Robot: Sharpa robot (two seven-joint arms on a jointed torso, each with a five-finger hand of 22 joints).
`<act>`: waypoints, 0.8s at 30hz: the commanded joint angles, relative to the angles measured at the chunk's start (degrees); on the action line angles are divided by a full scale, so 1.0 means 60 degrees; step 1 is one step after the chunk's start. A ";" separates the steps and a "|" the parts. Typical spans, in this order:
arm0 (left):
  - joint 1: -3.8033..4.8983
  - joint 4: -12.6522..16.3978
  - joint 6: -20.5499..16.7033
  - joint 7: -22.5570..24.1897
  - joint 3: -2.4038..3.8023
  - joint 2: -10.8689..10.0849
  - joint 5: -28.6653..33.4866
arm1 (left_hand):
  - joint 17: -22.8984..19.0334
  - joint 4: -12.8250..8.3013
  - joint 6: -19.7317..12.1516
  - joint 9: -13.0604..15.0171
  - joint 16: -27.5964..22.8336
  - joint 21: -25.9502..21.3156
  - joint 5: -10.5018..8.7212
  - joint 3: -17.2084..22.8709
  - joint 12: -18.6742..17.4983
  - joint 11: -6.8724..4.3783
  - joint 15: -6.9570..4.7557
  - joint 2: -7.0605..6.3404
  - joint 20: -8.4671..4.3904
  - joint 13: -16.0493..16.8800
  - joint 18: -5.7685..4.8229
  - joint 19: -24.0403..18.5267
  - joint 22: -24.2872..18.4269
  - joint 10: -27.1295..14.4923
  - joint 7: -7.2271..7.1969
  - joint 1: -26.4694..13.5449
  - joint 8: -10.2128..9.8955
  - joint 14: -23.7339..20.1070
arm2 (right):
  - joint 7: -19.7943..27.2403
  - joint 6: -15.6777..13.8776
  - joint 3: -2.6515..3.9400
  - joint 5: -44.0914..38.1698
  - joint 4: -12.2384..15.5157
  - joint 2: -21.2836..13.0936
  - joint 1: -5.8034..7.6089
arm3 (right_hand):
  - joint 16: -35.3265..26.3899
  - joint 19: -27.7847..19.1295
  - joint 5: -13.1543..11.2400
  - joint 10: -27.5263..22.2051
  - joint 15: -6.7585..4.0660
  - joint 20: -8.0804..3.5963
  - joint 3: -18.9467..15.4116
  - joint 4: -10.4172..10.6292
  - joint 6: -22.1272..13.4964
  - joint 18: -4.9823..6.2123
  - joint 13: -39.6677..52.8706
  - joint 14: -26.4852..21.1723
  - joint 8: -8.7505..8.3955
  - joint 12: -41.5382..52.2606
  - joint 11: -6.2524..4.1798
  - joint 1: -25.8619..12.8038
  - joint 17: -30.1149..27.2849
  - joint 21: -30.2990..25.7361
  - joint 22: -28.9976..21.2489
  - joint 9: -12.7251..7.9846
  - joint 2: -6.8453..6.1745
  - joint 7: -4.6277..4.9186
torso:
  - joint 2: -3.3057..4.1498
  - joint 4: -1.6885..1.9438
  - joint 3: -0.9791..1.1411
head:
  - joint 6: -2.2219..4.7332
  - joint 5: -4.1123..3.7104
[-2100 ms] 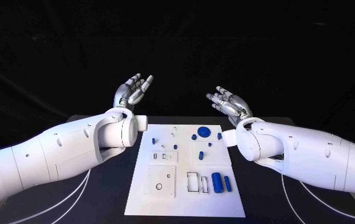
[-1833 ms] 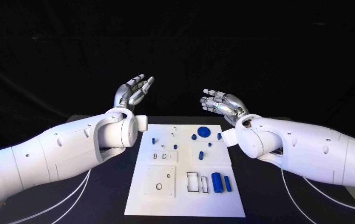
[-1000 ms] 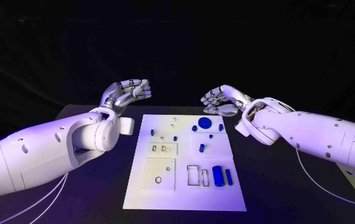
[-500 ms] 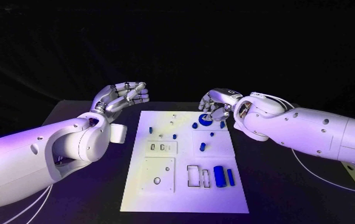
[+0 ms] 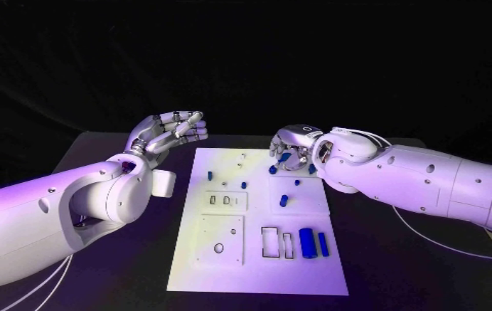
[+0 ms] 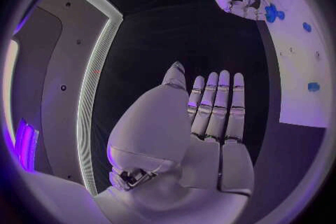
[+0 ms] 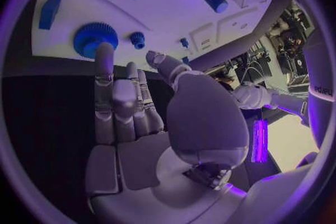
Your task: Assemble the parts on the task board
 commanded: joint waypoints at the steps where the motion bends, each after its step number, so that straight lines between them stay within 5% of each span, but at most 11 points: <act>1: 0.0020 0.0047 0.0273 -0.0006 0.0012 0.0034 0.0077 | -0.0010 -0.0010 0.0059 0.0002 -0.0050 0.0027 -0.0032 -0.0051 -0.0052 0.0004 0.0012 0.0049 0.0003 0.0004 0.0119 0.0055 -0.0012 0.0082 0.0244 -0.0085 0.0024 0.0057 | -0.0173 0.0547 0.0001 -0.0350 -0.0080 0.0064 -0.0024 | 0.0905 0.0244 0.0045 -0.0097 0.0028 -0.0013 0.0059 0.0119 -0.0001 -0.0107 -0.0010 0.0303 -0.0063 -0.0047 0.0014 0.0042 0.0902 0.1151 0.1298 0.0101 -0.0125 0.0046 | 0.0094 0.0080 -0.0021 | 0.0003 -0.0038; 3: 0.0021 0.0051 0.0279 -0.0020 0.0012 0.0039 0.0079 | -0.0010 -0.0010 0.0059 0.0002 -0.0050 0.0027 -0.0032 -0.0051 -0.0052 0.0004 0.0012 0.0049 0.0003 0.0004 0.0119 0.0055 -0.0012 0.0082 0.0244 -0.0085 0.0024 0.0057 | -0.0255 0.0615 0.0000 -0.0437 -0.0092 0.0082 -0.0034 | 0.1451 0.0438 0.0098 -0.0106 0.0032 -0.0007 0.0111 0.0182 -0.0011 -0.0213 -0.0008 0.0468 -0.0070 -0.0049 0.0022 0.0047 0.1499 0.1956 0.2260 0.0172 -0.0164 0.0048 | 0.0116 0.0098 -0.0032 | 0.0003 -0.0045; 8: 0.0023 0.0043 0.0275 -0.0034 0.0011 0.0047 0.0081 | -0.0009 -0.0009 0.0059 0.0001 -0.0068 0.0023 -0.0048 -0.0075 -0.0076 0.0005 0.0012 0.0059 0.0002 0.0005 0.0119 0.0059 -0.0020 0.0095 0.0246 -0.0111 0.0022 0.0067 | -0.0429 0.0753 0.0000 -0.0585 -0.0115 0.0102 -0.0060 | 0.1823 0.0583 0.0156 -0.0183 0.0049 0.0013 0.0127 0.0258 -0.0051 -0.0309 -0.0022 0.0539 -0.0097 -0.0059 0.0036 0.0024 0.1885 0.2648 0.3099 0.0240 -0.0234 0.0049 | 0.0176 0.0108 -0.0049 | 0.0006 -0.0067; 24: 0.0023 0.0029 0.0297 -0.0086 0.0011 0.0037 0.0083 | -0.0008 -0.0014 0.0028 -0.0007 -0.0104 0.0017 -0.0074 -0.0122 -0.0133 0.0014 0.0015 0.0070 0.0003 0.0002 0.0118 0.0069 -0.0036 0.0097 0.0258 -0.0152 0.0003 0.0085 | -0.0559 0.0798 -0.0002 -0.0711 -0.0112 0.0119 -0.0121 | 0.2207 0.0711 0.0207 -0.0294 0.0072 0.0071 0.0155 0.0380 0.0039 -0.0415 -0.0034 0.0590 -0.0060 -0.0026 0.0053 0.0044 0.2257 0.3414 0.4056 0.0366 -0.0212 0.0054 | 0.0318 0.0142 -0.0062 | 0.0033 -0.0080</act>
